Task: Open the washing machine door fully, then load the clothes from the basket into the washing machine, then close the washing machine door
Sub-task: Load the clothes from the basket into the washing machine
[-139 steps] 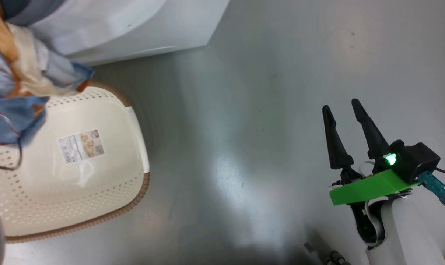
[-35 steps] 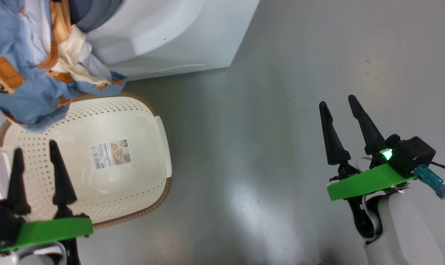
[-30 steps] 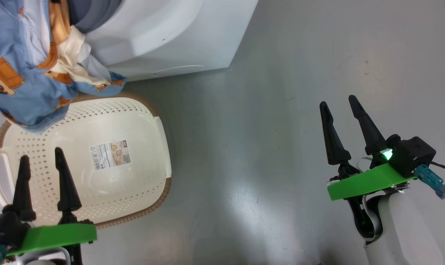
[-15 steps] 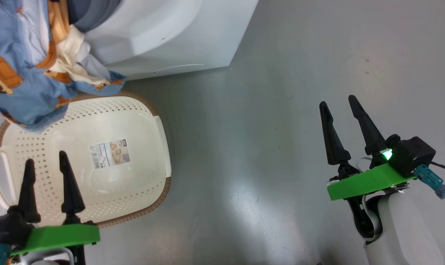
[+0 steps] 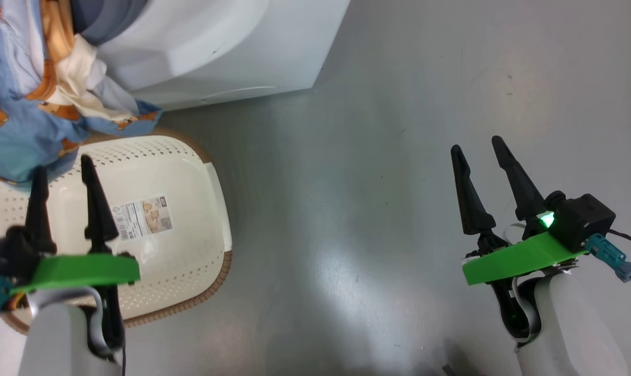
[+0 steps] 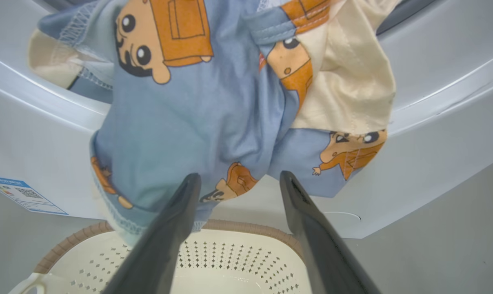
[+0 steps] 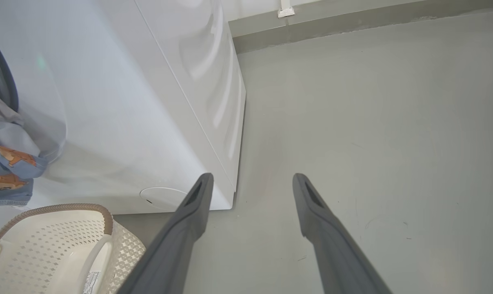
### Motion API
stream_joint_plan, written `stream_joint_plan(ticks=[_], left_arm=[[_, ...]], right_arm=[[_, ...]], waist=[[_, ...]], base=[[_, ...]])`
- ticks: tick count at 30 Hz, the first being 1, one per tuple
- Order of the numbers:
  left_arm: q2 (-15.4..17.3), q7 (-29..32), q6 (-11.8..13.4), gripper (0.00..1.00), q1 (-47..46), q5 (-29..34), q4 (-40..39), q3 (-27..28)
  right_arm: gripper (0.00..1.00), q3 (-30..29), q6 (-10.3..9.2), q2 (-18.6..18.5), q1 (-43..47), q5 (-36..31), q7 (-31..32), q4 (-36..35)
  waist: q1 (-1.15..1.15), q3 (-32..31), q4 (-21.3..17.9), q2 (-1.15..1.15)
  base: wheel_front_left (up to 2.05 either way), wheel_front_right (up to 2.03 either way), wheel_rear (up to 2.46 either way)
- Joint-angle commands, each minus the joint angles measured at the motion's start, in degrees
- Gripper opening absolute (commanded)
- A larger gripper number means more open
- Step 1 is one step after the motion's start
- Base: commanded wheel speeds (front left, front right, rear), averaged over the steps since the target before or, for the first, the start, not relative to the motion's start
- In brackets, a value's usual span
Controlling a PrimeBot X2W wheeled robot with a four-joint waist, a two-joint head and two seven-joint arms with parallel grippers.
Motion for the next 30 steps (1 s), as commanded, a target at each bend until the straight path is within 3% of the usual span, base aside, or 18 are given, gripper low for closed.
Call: stream_joint_plan(ticks=[1,6,13,20,21,22,23,30], left_arm=[[1.08,-0.23,-0.49,1.0,-0.72,1.08,0.13,2.07],[1.08,-0.23,-1.35,1.0,-5.79,1.14,4.61,3.03],[1.08,-0.23,-5.17,1.0,-13.62,1.42,10.34,3.8],[1.52,-0.23,-6.94,1.0,-18.33,0.93,14.4,5.66],[1.59,-0.23,-7.08,0.81,-18.83,0.92,14.73,5.78],[1.57,-0.23,-7.24,0.44,-19.32,0.35,14.93,5.89],[1.54,-0.23,-7.38,0.0,-19.8,-0.44,14.78,6.08],[1.68,-0.23,-7.62,0.0,-18.73,-1.83,11.34,3.67]], right_arm=[[1.0,1.46,0.09,0.27,0.77,0.18,-0.27,-1.09],[1.0,1.33,0.09,0.27,0.75,0.22,-0.27,-1.35],[1.0,1.57,0.09,0.27,0.66,0.36,-0.27,-1.25],[1.0,1.27,0.09,0.27,0.47,0.45,-0.27,-1.34],[1.0,1.33,0.09,0.27,0.39,0.51,-0.27,-1.32],[1.0,1.38,0.09,0.27,0.32,0.54,-0.27,-1.31],[1.0,1.43,0.09,0.27,0.23,0.58,-0.27,-1.3],[1.0,1.52,0.09,0.27,-0.05,0.91,-0.27,-0.7]], waist=[[0.0,0.25,-0.09,0.0],[0.0,0.92,-0.04,0.0],[0.0,1.99,-0.43,0.0],[0.0,3.16,-0.66,0.0],[0.0,3.29,-0.69,0.0],[0.0,3.39,-0.71,0.0],[0.0,3.48,-0.73,0.0],[0.0,2.74,-0.64,0.0]], base=[[0.0,0.0,0.0],[0.0,0.0,0.0],[0.0,0.0,0.0],[0.0,0.0,0.0],[0.0,0.0,0.0],[0.0,0.0,0.0],[0.0,0.0,0.0],[0.0,0.0,0.0]])
